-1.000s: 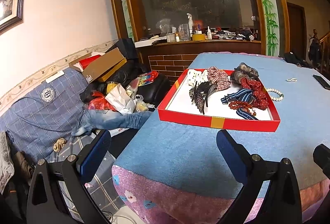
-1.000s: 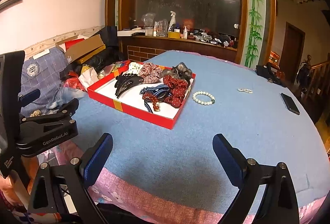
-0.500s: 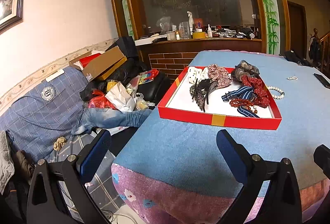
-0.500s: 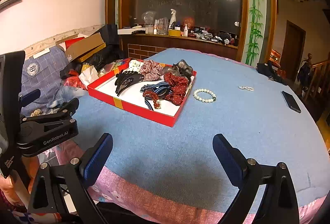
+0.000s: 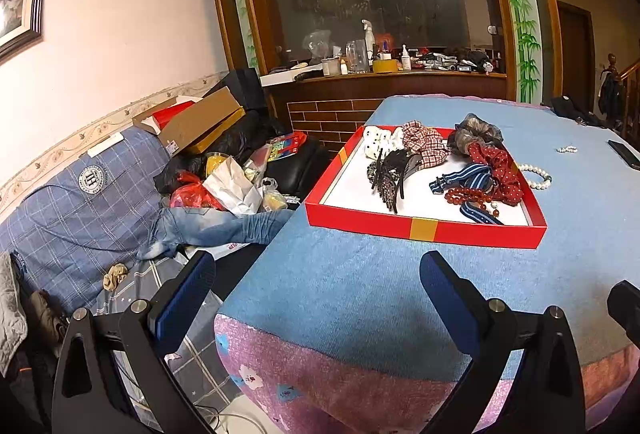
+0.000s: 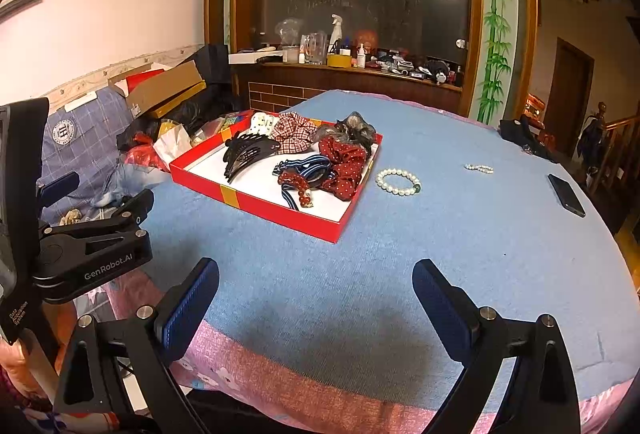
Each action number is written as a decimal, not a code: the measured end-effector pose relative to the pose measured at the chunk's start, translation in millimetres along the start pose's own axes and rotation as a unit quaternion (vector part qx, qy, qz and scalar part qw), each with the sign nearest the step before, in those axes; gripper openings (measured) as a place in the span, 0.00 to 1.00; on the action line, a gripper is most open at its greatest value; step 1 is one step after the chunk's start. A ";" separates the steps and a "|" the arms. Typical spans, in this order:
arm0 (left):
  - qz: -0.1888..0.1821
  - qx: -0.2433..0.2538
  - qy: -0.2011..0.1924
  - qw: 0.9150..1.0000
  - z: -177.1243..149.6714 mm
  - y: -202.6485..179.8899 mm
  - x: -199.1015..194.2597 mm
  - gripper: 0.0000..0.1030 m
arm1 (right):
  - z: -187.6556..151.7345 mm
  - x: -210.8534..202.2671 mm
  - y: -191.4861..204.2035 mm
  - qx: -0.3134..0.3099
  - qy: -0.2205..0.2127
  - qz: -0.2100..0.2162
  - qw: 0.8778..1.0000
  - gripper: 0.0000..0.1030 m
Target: Organize jewelry
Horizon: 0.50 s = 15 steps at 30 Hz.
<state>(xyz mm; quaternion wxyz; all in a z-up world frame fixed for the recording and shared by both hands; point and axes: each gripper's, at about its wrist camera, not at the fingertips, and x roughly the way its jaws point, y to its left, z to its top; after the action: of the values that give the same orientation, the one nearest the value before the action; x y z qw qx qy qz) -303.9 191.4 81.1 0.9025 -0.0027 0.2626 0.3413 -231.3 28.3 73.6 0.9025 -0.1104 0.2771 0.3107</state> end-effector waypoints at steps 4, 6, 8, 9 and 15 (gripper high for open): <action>0.000 0.000 0.001 1.000 -0.7 0.0 0.2 0.99 | 0.2 -0.1 -0.1 0.000 0.000 0.000 1.000 0.97; -0.001 0.000 0.000 1.000 -0.5 0.1 0.1 0.99 | 0.0 0.2 -0.1 0.000 0.001 0.000 1.000 0.97; 0.000 0.000 0.000 1.000 0.4 0.2 0.1 0.99 | -0.2 0.6 0.0 0.000 0.001 0.000 1.000 0.97; -0.001 0.000 0.001 1.000 0.4 0.2 0.1 0.99 | -0.6 0.8 -0.1 0.000 0.001 0.000 1.000 0.97; -0.002 0.001 0.002 1.000 -3.7 -1.0 1.1 0.99 | -2.3 2.8 0.5 0.000 0.005 0.001 1.000 0.97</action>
<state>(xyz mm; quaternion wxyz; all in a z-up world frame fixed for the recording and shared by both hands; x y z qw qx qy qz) -304.3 190.7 77.2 0.9028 -0.0029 0.2645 0.3392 -230.7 29.3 70.1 0.9008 -0.1111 0.2818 0.3111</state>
